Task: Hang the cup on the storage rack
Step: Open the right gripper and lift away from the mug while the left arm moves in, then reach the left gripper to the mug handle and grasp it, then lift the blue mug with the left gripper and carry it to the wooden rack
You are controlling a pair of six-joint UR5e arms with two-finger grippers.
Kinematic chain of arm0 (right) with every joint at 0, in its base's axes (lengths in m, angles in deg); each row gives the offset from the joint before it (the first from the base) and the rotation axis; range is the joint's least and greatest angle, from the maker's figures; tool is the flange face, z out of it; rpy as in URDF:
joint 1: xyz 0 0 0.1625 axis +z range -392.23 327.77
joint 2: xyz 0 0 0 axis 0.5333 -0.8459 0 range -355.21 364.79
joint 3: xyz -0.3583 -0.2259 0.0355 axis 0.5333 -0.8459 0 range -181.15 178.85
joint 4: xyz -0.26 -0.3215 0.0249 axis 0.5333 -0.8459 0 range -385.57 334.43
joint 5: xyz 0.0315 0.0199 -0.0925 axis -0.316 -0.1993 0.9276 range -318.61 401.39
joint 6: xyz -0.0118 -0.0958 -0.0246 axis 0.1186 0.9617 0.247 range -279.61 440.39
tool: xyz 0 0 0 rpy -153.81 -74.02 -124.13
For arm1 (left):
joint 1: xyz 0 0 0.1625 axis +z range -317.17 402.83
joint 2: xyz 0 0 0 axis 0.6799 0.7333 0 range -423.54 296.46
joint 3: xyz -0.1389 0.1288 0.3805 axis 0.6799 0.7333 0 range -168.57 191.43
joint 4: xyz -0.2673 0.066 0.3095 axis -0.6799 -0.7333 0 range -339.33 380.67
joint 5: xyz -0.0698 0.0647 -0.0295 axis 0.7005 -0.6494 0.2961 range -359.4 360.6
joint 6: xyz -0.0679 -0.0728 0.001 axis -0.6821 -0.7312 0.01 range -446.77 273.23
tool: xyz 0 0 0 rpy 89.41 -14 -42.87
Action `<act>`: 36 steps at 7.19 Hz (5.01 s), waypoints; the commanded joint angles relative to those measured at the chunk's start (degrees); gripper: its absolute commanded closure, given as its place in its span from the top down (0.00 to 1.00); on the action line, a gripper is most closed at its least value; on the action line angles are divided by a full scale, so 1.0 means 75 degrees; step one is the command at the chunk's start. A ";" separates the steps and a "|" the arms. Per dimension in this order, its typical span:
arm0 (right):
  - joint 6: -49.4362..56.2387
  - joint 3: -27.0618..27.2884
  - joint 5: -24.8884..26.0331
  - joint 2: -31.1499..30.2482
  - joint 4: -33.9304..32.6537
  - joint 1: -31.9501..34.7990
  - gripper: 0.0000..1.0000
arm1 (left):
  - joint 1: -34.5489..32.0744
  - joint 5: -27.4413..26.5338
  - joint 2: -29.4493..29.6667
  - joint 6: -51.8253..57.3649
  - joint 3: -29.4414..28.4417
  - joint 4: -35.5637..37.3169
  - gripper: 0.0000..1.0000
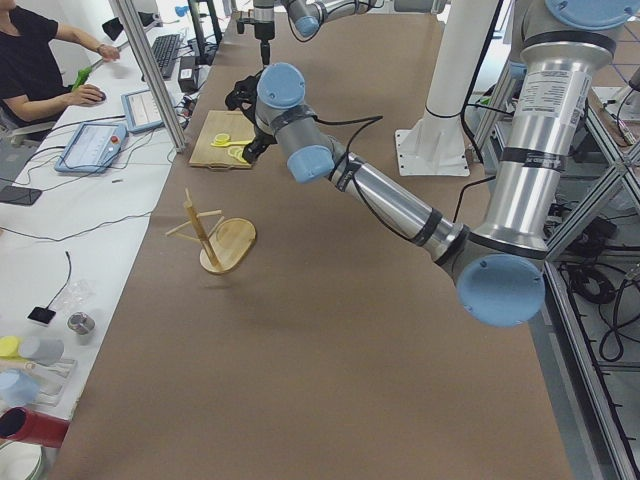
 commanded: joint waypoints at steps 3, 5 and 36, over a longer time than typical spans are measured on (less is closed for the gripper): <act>0.0271 -0.0009 0.0029 -0.0217 -0.0005 0.0206 0.99 | 0.3397 -0.2733 0.1408 -0.0563 -0.2483 -0.3347 0.97; 0.0259 -0.0020 0.0041 -0.0206 -0.0017 0.0206 0.99 | 0.3893 -0.3141 0.1490 -0.0540 -0.3497 -0.4836 0.97; 0.0212 0.0120 -0.0100 -0.0909 -0.0087 0.1706 0.99 | 0.3264 -1.0302 0.0924 -1.4879 -0.5979 -1.2165 0.00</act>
